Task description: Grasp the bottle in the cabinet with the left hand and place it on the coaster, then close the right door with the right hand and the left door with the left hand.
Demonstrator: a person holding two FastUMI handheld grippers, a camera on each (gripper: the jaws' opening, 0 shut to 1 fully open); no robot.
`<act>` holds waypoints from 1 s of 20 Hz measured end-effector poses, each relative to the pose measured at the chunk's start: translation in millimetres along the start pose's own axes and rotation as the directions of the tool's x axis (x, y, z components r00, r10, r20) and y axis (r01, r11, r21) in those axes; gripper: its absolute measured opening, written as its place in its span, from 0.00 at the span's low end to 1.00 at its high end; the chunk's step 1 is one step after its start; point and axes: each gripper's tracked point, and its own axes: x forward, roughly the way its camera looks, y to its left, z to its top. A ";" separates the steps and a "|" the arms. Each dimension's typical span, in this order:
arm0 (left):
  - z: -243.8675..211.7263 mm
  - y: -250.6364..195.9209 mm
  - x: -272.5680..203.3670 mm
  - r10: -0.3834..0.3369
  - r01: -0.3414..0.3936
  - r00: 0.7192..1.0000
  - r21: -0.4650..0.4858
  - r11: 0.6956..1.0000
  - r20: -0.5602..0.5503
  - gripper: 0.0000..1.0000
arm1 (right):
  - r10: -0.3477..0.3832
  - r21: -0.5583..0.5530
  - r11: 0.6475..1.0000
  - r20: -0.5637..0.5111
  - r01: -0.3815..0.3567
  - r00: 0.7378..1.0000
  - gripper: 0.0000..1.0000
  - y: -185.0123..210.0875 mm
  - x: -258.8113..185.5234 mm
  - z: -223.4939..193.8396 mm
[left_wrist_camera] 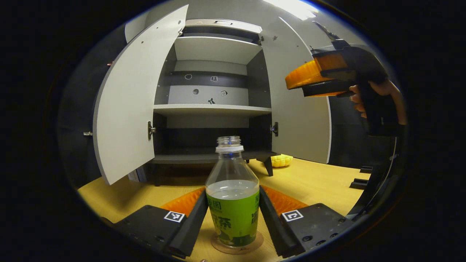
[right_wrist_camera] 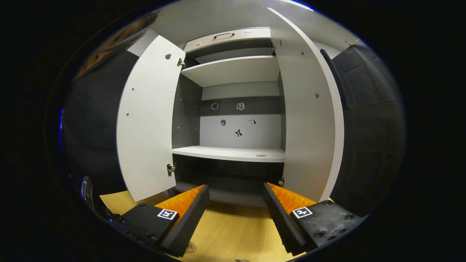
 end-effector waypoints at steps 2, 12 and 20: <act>0.3 -1.9 -0.2 -0.005 0.005 1.000 0.001 1.000 0.000 0.83 | 0.004 0.000 1.000 -0.005 -0.004 1.000 0.98 0.6 -0.7 -0.9; 29.0 1.0 2.5 -0.008 0.008 0.999 0.020 1.000 0.034 0.97 | 0.016 -0.016 1.000 0.005 -0.016 1.000 0.98 4.0 -4.8 10.7; 136.5 2.0 -2.5 -0.048 0.043 0.993 0.042 0.998 0.109 0.97 | -0.068 0.004 0.998 0.054 0.068 0.996 0.98 -26.1 -21.6 66.7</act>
